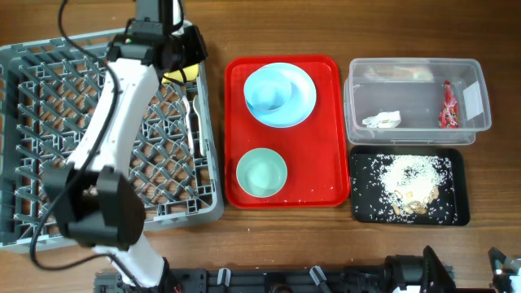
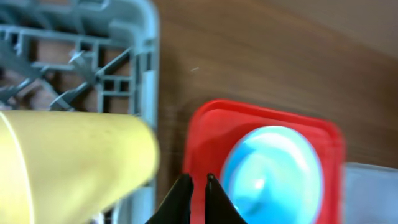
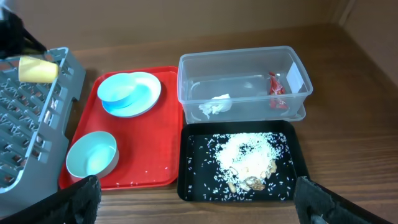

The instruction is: Sort waste into correct bins and load items into the dishwasher rack

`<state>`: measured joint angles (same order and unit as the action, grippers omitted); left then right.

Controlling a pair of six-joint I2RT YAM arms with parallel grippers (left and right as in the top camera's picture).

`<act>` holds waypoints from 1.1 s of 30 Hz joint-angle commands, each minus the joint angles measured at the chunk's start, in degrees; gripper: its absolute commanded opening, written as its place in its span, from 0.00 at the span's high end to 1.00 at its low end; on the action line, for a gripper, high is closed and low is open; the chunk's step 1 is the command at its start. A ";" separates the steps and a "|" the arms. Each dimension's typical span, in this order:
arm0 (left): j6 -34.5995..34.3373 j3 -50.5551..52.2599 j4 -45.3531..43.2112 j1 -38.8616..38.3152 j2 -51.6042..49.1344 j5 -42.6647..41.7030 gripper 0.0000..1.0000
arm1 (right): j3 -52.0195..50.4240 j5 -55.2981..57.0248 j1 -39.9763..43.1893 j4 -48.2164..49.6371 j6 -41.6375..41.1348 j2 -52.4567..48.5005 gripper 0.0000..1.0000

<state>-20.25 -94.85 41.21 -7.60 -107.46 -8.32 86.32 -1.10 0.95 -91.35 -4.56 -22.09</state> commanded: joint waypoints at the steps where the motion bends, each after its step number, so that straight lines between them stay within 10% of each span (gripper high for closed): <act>1: 0.26 -0.07 1.05 2.21 -2.40 3.30 0.96 | -0.17 -0.48 -0.17 0.00 -0.33 0.59 0.00; 23: -3.87 -0.09 10.12 16.41 16.13 -0.42 0.96 | -0.17 -0.48 -0.17 0.00 -0.31 0.59 0.00; 24: -3.21 -0.09 10.69 16.15 17.07 0.94 0.92 | -0.17 -0.48 -0.17 0.00 -0.31 0.59 0.00; 27: 2.29 -0.07 13.16 16.13 18.01 3.41 0.28 | -0.17 -0.48 -0.17 0.00 -0.31 0.59 0.00; 33: 11.13 -0.09 15.91 22.36 11.76 -12.04 0.20 | -0.17 -0.48 -0.17 0.00 -0.33 0.59 0.00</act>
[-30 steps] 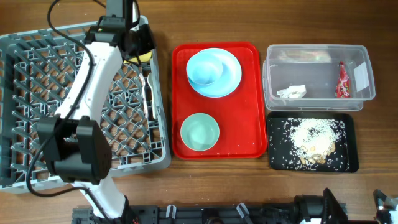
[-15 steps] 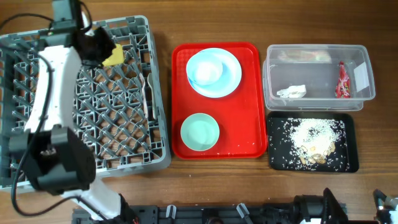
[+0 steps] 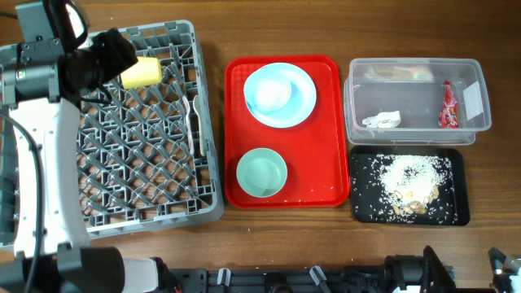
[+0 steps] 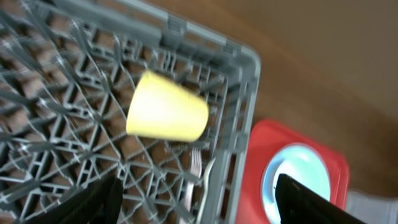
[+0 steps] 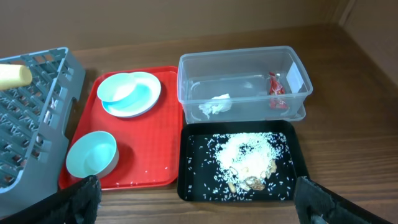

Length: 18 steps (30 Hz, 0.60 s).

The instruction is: Sort waste into correct bins and load items into the dishwasher rack

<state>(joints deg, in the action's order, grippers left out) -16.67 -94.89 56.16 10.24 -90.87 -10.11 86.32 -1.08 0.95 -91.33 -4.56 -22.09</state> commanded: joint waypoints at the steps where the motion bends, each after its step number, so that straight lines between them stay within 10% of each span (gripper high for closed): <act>1: 9.70 -0.02 0.98 6.43 -6.36 -15.52 0.20 | -0.17 -0.50 -0.17 -0.02 -0.31 0.59 0.00; 5: 19.54 -0.04 0.61 12.44 -13.27 -34.16 0.36 | -0.17 -0.50 -0.17 -0.02 -0.31 0.59 0.00; 18: 30.45 -0.04 -6.78 16.96 -22.56 -40.22 0.43 | -0.17 -0.50 -0.17 -0.02 -0.31 0.59 0.00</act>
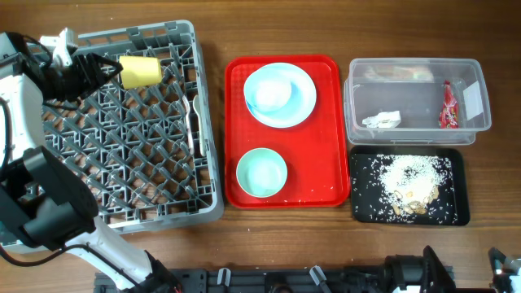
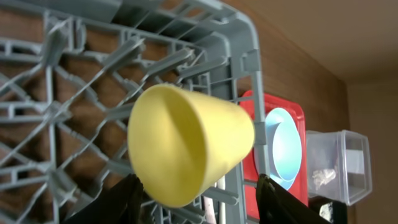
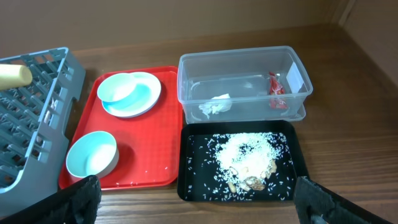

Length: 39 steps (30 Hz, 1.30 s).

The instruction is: Sort waste into correct bins and load items into the dishwasher rack

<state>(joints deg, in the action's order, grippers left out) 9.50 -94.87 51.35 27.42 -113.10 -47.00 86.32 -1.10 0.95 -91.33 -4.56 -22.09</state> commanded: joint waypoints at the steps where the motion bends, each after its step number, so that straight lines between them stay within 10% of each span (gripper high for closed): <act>1: 4.33 -0.07 -2.75 -0.26 -0.33 -4.37 0.45 | -0.17 -0.48 -0.17 -0.02 -0.31 0.59 0.00; 15: 5.27 -0.04 -3.78 -3.08 -4.00 -8.09 0.51 | -0.17 -0.48 -0.17 -0.02 -0.31 0.59 0.00; 29: -2.69 -0.07 -4.31 -1.77 -4.02 -8.46 0.96 | -0.17 -0.48 -0.17 -0.02 -0.31 0.59 0.00; 39: -25.51 -0.07 -13.44 -2.86 -3.26 -40.22 0.96 | -0.17 -0.48 -0.17 -0.02 -0.31 0.59 0.00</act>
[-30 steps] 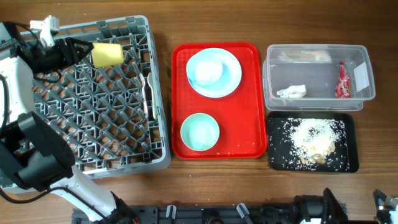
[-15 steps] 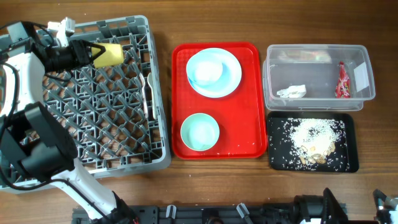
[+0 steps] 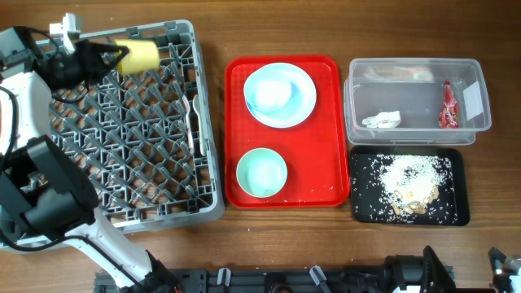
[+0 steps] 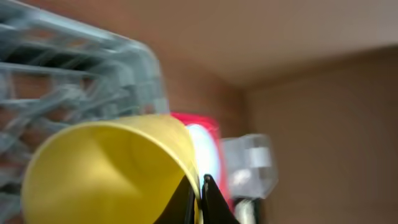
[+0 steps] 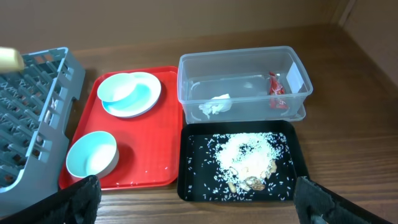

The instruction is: Sort waste into correct bins and load items into the dishwasher rack

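A yellow cup (image 3: pixel 137 55) lies on its side at the far edge of the grey dishwasher rack (image 3: pixel 122 163). My left gripper (image 3: pixel 108 55) is shut on its rim from the left. In the left wrist view the cup (image 4: pixel 99 174) fills the lower left, its rim pinched between my left gripper (image 4: pixel 200 194). The red tray (image 3: pixel 326 175) holds a blue plate with a small bowl (image 3: pixel 279 94) and a teal bowl (image 3: pixel 261 173). My right gripper (image 5: pixel 199 208) is open, low at the near table edge.
A white utensil (image 3: pixel 194 122) lies in the rack by its right wall. A clear bin (image 3: pixel 417 122) at the back right holds a tissue and a red wrapper. Below it a black tray (image 3: pixel 362 185) holds rice and scraps.
My left gripper was open just left of the cup; now it is shut on the cup's rim. The cup sits slightly nearer the rack's far edge. The right arm has not moved.
My left gripper was over the rack's far right corner with the yellow cup beside its shut fingers. Then the arm was back at the left, gripper open, and the cup lay on the rack. It was then open close to the cup, and now grips its rim.
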`<state>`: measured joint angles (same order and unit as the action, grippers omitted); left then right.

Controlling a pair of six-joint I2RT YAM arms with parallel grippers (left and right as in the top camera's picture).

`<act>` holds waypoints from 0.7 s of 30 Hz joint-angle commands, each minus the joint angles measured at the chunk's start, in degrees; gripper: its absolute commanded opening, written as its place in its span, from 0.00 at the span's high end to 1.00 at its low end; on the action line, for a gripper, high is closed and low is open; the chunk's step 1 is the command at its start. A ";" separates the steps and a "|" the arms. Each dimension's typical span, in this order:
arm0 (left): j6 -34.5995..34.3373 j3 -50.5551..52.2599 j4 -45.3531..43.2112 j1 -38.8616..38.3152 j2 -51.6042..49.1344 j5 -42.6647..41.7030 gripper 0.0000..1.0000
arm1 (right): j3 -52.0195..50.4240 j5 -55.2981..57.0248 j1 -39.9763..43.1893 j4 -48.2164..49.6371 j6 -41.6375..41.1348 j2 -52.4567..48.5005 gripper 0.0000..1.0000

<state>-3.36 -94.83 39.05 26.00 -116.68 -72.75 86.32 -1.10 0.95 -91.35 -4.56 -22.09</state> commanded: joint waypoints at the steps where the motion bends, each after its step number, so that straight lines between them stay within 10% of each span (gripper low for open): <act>1: -13.27 -0.11 -1.14 -2.27 0.33 -15.23 0.96 | -0.17 -0.48 -0.17 0.00 -0.31 0.59 0.00; 21: -15.08 0.00 2.27 -8.37 -13.44 -16.59 0.96 | -0.17 -0.48 -0.17 0.00 -0.31 0.59 0.00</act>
<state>-18.17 -94.87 40.14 15.27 -129.54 -89.36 86.32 -1.08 0.95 -91.33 -4.56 -22.09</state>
